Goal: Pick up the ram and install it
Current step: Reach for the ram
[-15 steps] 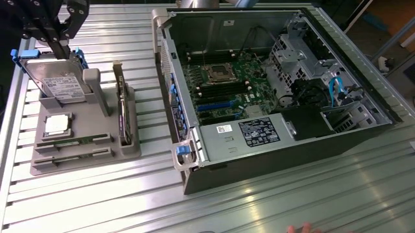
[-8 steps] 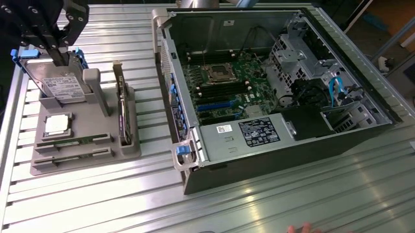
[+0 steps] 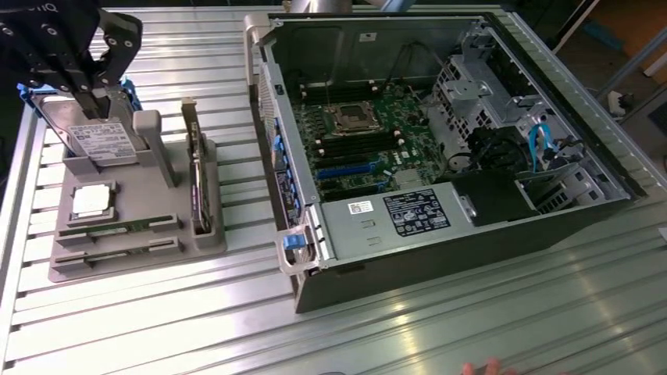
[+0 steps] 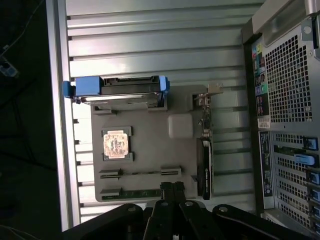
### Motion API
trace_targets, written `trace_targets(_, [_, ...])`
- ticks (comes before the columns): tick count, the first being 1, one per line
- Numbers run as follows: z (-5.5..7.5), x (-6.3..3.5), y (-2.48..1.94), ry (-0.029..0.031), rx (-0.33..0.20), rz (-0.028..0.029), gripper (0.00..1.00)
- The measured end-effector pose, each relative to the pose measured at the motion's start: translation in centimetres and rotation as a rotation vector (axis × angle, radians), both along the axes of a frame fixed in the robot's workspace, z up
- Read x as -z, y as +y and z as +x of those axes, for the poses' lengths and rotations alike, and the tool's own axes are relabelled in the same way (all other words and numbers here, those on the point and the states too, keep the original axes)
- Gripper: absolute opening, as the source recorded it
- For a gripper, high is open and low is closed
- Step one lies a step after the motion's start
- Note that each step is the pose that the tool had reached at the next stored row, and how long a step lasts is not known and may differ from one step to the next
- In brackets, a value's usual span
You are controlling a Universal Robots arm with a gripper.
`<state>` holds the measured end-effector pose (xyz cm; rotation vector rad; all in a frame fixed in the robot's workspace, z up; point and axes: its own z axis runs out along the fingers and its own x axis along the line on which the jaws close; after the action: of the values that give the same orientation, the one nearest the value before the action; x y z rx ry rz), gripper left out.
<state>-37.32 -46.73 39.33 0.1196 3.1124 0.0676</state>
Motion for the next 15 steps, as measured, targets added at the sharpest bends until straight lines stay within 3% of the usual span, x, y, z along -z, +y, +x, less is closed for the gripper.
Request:
trace_targets(10, [-0.1, 0.00, -1.78, -0.0001, 0.000, 0.0000, 0.11])
trace_targets(15, [-0.1, 0.00, -2.35, 0.0001, 0.000, -0.0001, 0.11])
